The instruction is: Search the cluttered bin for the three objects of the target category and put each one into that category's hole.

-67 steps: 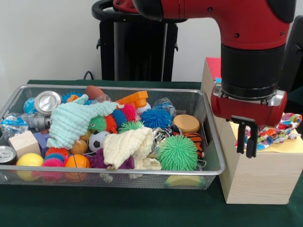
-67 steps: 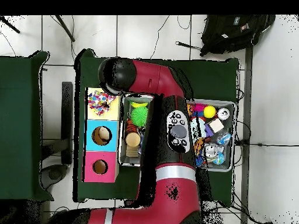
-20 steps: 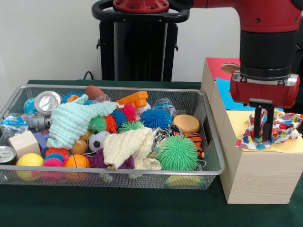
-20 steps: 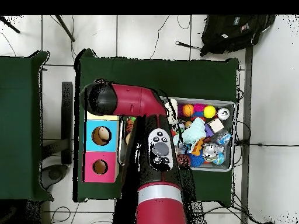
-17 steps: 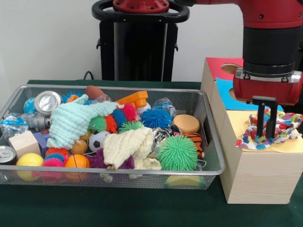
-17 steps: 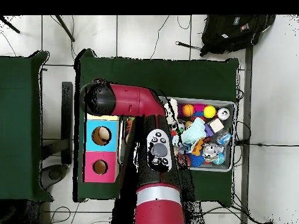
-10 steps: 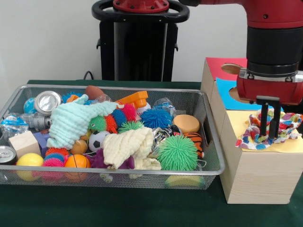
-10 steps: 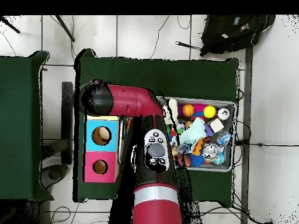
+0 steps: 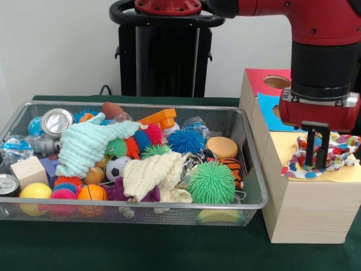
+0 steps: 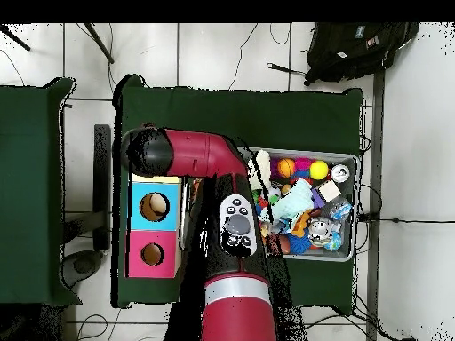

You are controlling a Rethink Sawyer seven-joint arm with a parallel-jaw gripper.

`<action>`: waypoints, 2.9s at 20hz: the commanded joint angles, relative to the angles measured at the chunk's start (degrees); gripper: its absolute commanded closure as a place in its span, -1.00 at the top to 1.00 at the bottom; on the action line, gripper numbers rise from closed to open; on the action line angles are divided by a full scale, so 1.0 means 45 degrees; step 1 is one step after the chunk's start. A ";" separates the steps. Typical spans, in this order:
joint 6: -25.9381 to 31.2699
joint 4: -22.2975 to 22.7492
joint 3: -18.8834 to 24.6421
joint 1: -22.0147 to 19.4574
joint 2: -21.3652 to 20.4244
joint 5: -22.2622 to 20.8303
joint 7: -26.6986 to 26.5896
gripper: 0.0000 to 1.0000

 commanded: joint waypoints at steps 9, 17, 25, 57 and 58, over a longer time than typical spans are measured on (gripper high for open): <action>0.1608 -0.0339 0.0853 -0.1390 0.2741 -0.0385 -0.0295 -1.00; 0.0721 0.0303 0.0840 -0.1291 0.2794 -0.0275 0.0517 -1.00; -0.0452 0.1307 0.0808 -0.1048 0.2482 -0.0084 0.1201 -1.00; 0.0115 0.2652 -0.0126 -0.0197 -0.0161 0.0305 0.1404 -1.00; 0.0070 0.2651 -0.0106 -0.0214 -0.0142 0.0304 0.1385 -1.00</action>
